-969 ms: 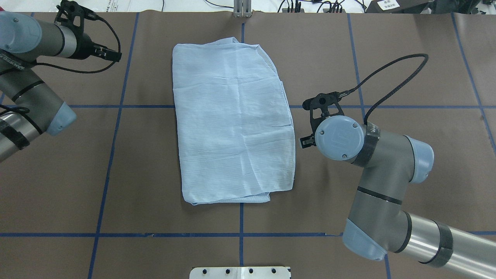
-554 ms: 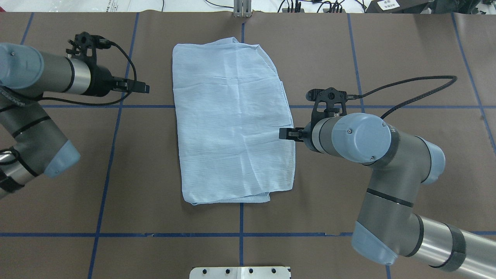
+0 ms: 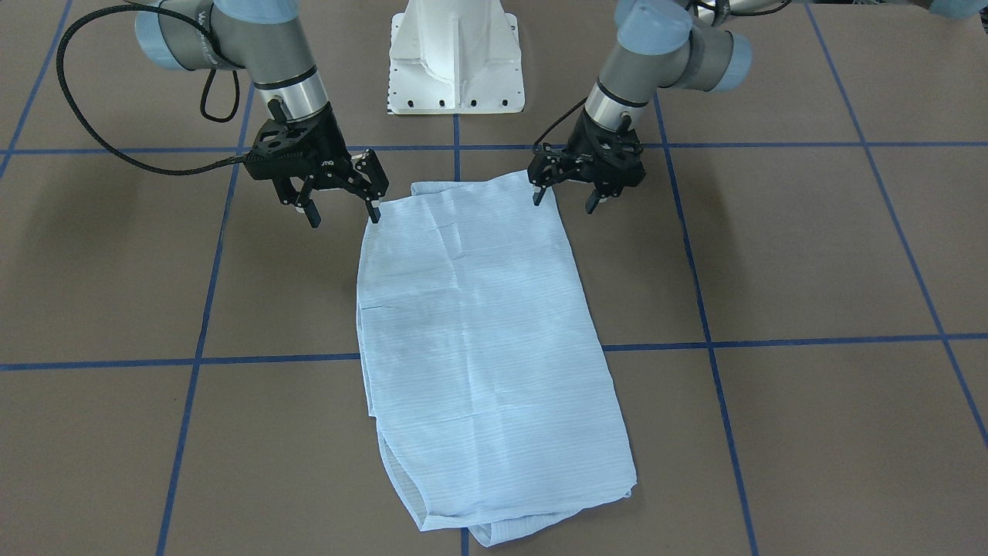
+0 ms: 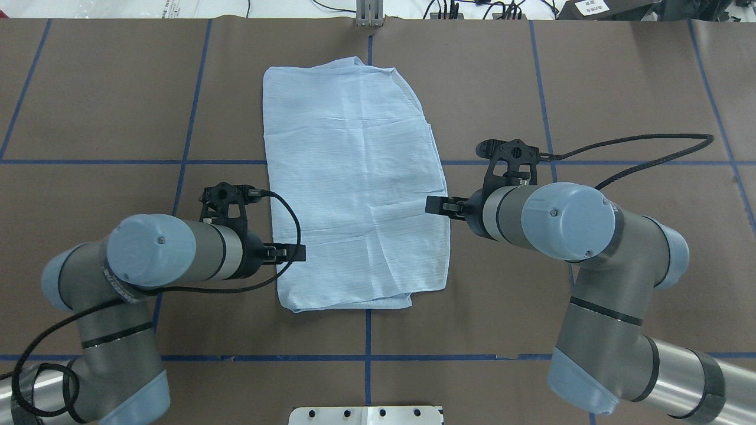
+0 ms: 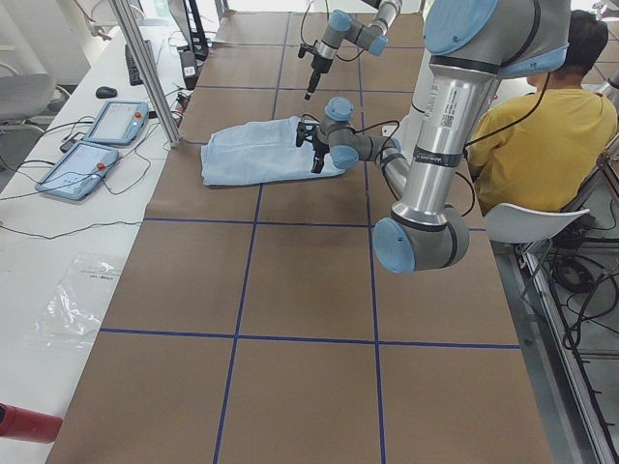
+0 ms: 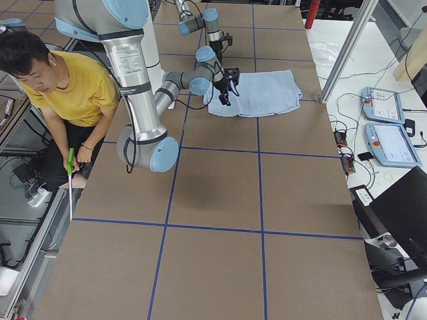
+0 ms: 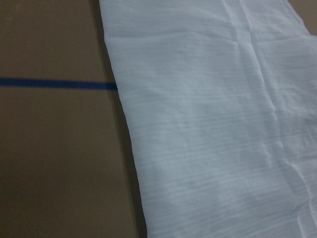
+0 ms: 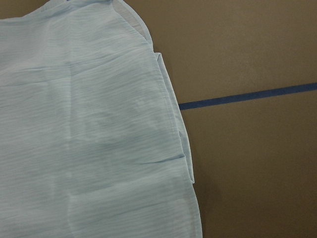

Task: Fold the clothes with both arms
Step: 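Lower both grippers to the shirt's near corners and grasp them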

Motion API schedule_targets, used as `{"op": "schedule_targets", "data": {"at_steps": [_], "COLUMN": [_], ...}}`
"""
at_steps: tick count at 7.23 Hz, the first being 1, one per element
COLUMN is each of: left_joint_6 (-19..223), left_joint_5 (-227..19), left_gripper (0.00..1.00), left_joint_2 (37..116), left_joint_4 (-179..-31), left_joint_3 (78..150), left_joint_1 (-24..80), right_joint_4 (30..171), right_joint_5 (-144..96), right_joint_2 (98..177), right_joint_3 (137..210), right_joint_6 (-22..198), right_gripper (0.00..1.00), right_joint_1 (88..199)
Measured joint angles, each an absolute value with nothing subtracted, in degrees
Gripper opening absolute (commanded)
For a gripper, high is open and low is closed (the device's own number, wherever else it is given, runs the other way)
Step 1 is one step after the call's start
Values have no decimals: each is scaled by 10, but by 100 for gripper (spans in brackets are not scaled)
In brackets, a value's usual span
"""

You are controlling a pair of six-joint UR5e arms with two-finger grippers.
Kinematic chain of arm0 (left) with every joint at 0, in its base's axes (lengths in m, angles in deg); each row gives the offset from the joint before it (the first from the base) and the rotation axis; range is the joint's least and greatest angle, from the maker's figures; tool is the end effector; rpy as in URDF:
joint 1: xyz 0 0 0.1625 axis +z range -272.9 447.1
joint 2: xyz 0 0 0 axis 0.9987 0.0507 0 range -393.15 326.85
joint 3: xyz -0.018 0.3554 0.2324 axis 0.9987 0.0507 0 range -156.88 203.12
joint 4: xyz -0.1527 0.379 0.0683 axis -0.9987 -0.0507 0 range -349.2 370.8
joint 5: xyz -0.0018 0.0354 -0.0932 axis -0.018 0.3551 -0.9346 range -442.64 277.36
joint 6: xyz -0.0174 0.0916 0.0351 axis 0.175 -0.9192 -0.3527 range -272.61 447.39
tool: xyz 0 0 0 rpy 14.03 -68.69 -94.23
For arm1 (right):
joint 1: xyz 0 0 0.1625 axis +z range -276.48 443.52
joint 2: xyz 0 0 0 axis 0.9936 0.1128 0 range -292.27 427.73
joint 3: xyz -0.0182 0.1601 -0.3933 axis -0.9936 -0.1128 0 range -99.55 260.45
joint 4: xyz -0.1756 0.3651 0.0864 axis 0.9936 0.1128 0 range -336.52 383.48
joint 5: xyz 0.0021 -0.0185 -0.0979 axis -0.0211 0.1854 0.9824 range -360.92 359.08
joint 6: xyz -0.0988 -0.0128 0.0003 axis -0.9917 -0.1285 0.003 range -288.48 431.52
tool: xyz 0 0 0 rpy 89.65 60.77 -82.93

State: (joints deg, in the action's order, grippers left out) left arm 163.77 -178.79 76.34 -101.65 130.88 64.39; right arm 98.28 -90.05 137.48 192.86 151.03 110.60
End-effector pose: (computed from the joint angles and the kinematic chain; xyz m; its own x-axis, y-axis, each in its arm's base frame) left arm 0.4969 -0.3408 0.2896 0.5228 0.0352 -0.8517 0.1804 0.9720 0.1509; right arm -0.4487 -0.3808 0.2641 0.5508 0.0770 0.8311 -0.3726 0.9137 0.1623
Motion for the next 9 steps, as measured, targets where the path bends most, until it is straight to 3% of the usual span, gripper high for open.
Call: {"op": "schedule_targets", "data": {"at_steps": [1,3,6,9], "left_joint_6": [1643,1644,1644,1644], "left_joint_5": [-1772,-1760,-1758,-1758], "left_gripper": [95,72,70,43], "left_joint_2": [772,778,778,778], "left_joint_4": [-991,-978,-977,-977], "left_joint_3": [1306,1291,1287,1288], "left_joint_1": [665,681,685,698], "right_joint_4": [983,983,984,987], "right_joint_5": [-899,-895,-894,-894], "right_joint_2": [1375,1375,1375,1375], "right_joint_3": [1928,1926,1924,1923], "right_joint_6": [1511,1511,1510,1510], "right_gripper": [100,100,100,100], "right_joint_1": [1104,1101,1097,1095]}}
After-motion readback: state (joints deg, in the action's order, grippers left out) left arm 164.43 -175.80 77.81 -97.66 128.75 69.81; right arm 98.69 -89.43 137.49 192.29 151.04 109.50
